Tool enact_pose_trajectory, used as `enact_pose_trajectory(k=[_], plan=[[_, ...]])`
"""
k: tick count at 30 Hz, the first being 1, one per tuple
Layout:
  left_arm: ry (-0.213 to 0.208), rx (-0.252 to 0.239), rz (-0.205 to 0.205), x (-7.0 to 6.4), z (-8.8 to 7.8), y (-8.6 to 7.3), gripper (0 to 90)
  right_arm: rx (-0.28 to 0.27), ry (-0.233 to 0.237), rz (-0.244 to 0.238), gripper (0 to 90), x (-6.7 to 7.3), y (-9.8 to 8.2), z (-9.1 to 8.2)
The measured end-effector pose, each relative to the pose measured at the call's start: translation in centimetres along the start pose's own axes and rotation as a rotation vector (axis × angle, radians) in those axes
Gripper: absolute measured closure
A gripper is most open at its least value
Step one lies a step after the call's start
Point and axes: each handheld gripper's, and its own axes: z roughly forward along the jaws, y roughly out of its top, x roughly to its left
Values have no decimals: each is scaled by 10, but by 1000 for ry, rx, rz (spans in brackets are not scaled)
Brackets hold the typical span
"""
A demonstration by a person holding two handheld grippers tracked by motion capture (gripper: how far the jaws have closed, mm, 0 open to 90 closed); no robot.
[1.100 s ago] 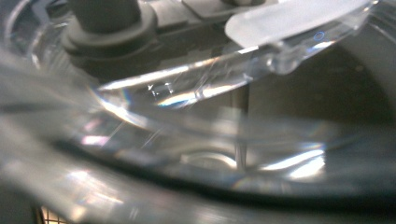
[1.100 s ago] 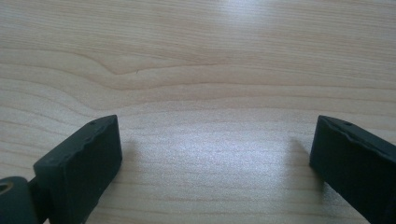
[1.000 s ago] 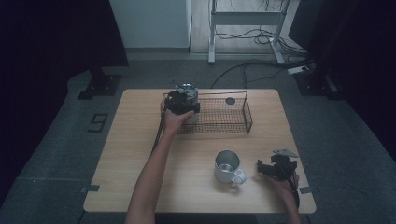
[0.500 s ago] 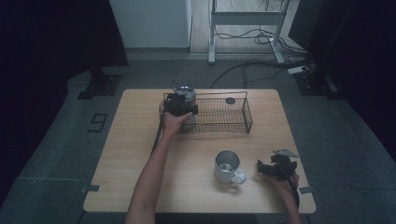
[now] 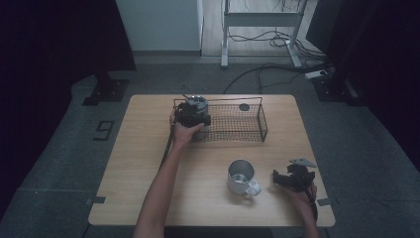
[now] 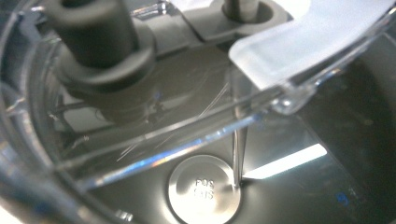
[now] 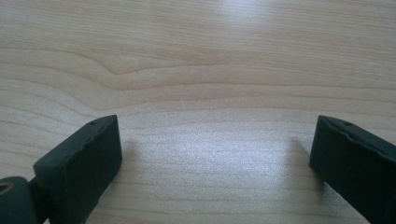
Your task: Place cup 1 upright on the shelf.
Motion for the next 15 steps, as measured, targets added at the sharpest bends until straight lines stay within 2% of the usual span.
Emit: enact_pose_trajectory(k=[9,15], plan=[[3,-1,0,0,-2,-2,35,0,0,0,20,0,0,0],[26,-8,10,-3,-3,-2,30,0,0,1,20,0,0,0]])
